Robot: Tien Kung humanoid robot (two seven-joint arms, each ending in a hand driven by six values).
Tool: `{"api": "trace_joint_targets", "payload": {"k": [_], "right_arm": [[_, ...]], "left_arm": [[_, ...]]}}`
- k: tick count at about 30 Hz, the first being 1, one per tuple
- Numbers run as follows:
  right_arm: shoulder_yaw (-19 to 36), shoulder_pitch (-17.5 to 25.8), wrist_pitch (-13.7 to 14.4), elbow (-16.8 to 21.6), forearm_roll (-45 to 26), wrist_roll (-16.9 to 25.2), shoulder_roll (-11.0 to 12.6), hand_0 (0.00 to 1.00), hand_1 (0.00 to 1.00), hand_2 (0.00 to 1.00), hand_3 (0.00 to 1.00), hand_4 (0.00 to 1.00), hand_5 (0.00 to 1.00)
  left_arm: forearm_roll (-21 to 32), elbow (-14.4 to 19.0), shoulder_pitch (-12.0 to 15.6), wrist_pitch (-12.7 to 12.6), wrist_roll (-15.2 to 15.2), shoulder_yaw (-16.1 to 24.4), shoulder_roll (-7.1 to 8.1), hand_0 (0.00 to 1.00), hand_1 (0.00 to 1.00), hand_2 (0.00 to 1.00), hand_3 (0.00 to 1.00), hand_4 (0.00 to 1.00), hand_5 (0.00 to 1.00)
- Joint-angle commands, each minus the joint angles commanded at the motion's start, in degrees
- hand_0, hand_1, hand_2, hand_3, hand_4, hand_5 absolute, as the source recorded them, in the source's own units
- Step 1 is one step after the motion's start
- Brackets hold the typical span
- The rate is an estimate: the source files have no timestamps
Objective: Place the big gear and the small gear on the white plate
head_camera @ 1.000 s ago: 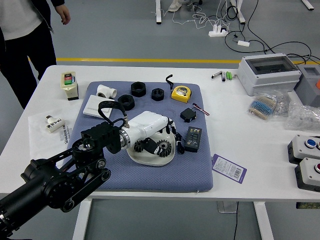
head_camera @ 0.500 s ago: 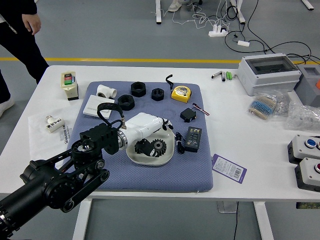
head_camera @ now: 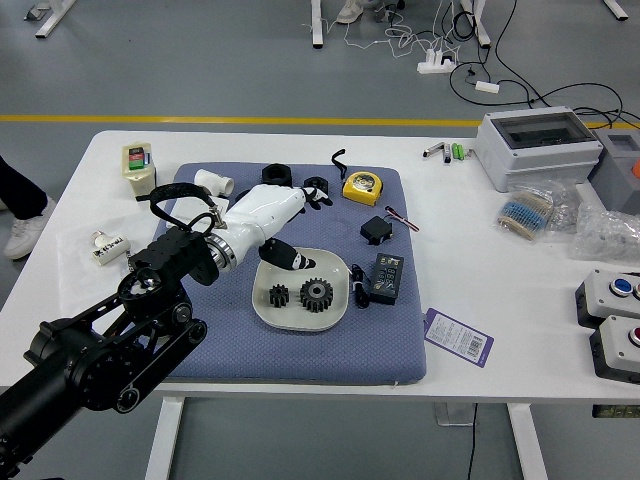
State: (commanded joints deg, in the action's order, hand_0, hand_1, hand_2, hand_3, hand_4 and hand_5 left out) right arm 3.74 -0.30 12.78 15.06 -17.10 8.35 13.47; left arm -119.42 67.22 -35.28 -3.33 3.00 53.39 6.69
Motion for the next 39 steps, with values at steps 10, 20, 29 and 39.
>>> {"api": "trace_joint_targets", "payload": {"k": [10,20,29,39], "right_arm": [[0.54,-0.16,-0.05,-0.05,0.17,0.02,-0.01,0.609,0.621,0.721,0.535,0.738,0.702],[0.77,-0.22,-0.13,-0.11,0.29,0.05,-0.05,0.609,0.621,0.72,0.535,0.738,0.701],[0.77,-0.19,-0.12,-0.15,0.34,0.02,-0.1,0.609,0.62,0.721,0.535,0.738,0.7],[0.75,-0.1,-0.15,-0.18,0.33,-0.01,-0.13,0.61,0.62,0.721,0.535,0.738,0.7]], "left_arm": [[12.78,0.52,3.64,-5.44,-2.95,10.51,-0.3,0.462,0.569,0.636,0.62,0.814,0.251],[35.1,1.86,6.88,-5.94,-2.61,16.46,-0.7,0.493,0.581,0.638,0.611,0.802,0.258],[57.07,4.33,9.43,-4.69,0.19,17.98,-0.67,0.553,0.629,0.688,0.61,0.789,0.337],[65.63,4.74,11.16,-3.91,2.23,21.67,-0.24,0.558,0.637,0.716,0.613,0.78,0.368]]}}
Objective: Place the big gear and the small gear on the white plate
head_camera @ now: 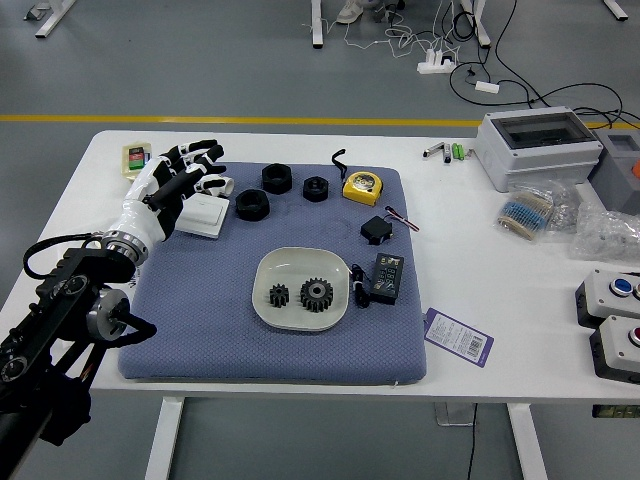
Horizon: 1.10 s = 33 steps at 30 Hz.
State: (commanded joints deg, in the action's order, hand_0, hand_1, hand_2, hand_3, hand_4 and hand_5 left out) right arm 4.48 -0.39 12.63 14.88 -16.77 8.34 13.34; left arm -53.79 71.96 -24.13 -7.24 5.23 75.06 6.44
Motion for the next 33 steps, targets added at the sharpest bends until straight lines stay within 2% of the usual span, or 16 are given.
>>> {"api": "trace_joint_targets", "payload": {"k": [16,17,18,23,24,33], "right_arm": [[0.17,0.01,0.0,0.0,-0.01,0.07,0.01,0.61,0.62,0.721,0.536,0.738,0.699],[0.15,0.04,0.0,0.01,-0.04,0.08,0.0,0.61,0.62,0.721,0.536,0.738,0.699],[0.12,0.07,0.0,0.01,-0.09,0.09,-0.01,0.61,0.619,0.721,0.536,0.738,0.697],[-0.01,0.29,0.01,0.01,-0.09,0.1,-0.05,0.61,0.619,0.721,0.536,0.738,0.697],[-0.02,0.31,0.02,0.01,-0.08,0.1,-0.05,0.61,0.62,0.721,0.536,0.737,0.695],[-0.2,0.66,0.04,0.0,-0.14,0.1,-0.12,0.611,0.619,0.721,0.536,0.737,0.694]], "left_arm": [[0.49,0.04,2.83,0.73,-2.54,4.04,-0.05,0.598,0.64,0.73,0.625,0.786,0.385],[0.56,0.03,3.03,0.79,-2.62,4.14,-0.1,0.598,0.64,0.73,0.625,0.786,0.385],[0.62,0.03,3.26,0.87,-2.69,4.25,-0.15,0.642,0.647,0.738,0.629,0.789,0.412],[0.64,0.18,4.3,1.48,-2.75,4.8,-0.25,0.642,0.647,0.738,0.629,0.789,0.412],[0.63,0.2,4.37,1.54,-2.74,4.86,-0.25,0.676,0.659,0.743,0.634,0.79,0.419],[0.67,0.36,5.22,1.91,-2.96,5.47,-0.23,0.689,0.664,0.746,0.639,0.792,0.434]]}}
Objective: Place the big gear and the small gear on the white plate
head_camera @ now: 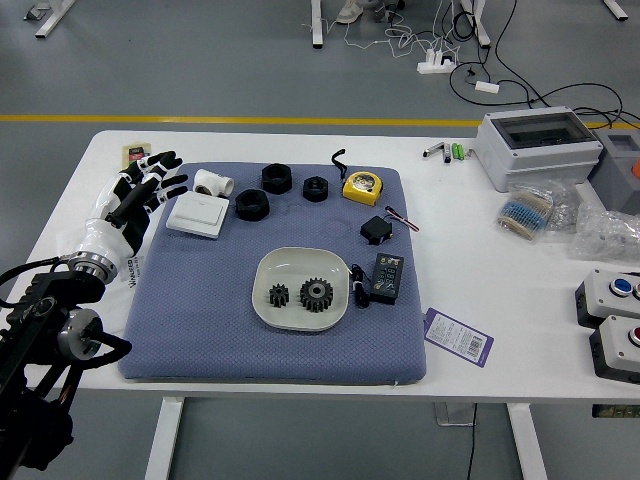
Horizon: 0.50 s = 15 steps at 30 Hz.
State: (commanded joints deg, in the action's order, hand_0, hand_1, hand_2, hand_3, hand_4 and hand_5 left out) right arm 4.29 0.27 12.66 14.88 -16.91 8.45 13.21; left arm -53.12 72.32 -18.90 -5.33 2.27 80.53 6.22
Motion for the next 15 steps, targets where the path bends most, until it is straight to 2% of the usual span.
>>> {"api": "trace_joint_targets", "payload": {"k": [15], "right_arm": [[0.18,0.07,0.02,-0.01,0.03,0.01,-0.06,0.611,0.62,0.721,0.536,0.738,0.696]], "left_arm": [[-0.33,-0.05,0.31,0.02,0.07,0.4,0.05,0.693,0.667,0.75,0.647,0.803,0.466]]}}
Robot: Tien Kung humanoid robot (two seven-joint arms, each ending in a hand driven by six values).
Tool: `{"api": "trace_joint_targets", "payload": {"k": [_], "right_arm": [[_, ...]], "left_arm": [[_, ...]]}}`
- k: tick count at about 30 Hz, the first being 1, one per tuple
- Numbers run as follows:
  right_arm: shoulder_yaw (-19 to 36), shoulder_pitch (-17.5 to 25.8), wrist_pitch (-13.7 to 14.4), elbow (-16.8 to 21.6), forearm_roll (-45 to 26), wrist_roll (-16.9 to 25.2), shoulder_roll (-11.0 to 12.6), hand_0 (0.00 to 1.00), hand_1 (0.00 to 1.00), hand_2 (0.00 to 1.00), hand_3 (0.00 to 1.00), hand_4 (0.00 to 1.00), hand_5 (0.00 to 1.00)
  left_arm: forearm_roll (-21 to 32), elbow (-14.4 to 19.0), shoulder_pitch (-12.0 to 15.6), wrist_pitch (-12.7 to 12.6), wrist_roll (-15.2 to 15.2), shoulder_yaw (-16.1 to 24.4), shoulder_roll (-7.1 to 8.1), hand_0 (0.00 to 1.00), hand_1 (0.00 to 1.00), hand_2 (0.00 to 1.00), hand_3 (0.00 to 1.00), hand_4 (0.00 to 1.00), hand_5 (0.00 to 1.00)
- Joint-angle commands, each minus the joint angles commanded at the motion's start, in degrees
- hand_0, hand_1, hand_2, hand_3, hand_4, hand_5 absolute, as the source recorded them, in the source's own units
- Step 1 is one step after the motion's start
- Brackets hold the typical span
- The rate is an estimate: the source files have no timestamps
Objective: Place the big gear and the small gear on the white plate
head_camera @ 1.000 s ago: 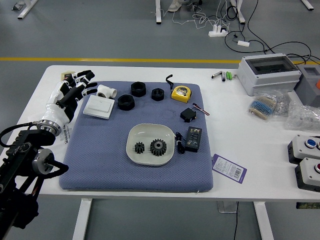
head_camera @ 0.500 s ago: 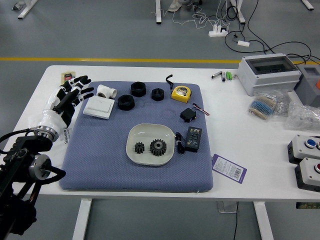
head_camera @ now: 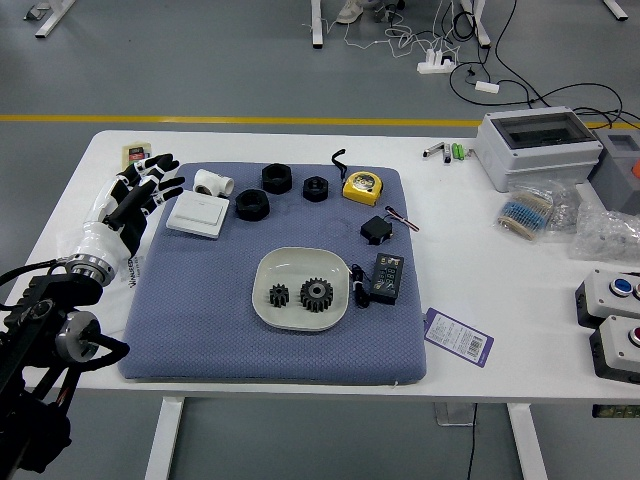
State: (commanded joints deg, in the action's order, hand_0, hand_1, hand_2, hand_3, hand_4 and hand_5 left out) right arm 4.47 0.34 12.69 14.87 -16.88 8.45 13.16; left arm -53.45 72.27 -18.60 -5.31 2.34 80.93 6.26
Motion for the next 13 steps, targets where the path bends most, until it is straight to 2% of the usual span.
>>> {"api": "trace_joint_targets", "payload": {"k": [13], "right_arm": [[0.22,-0.22,-0.01,-0.01,0.05,-0.04,0.01,0.611,0.62,0.721,0.536,0.738,0.696]], "left_arm": [[-0.54,0.16,-0.17,0.43,0.33,0.57,0.0,0.693,0.668,0.751,0.65,0.805,0.472]]}}
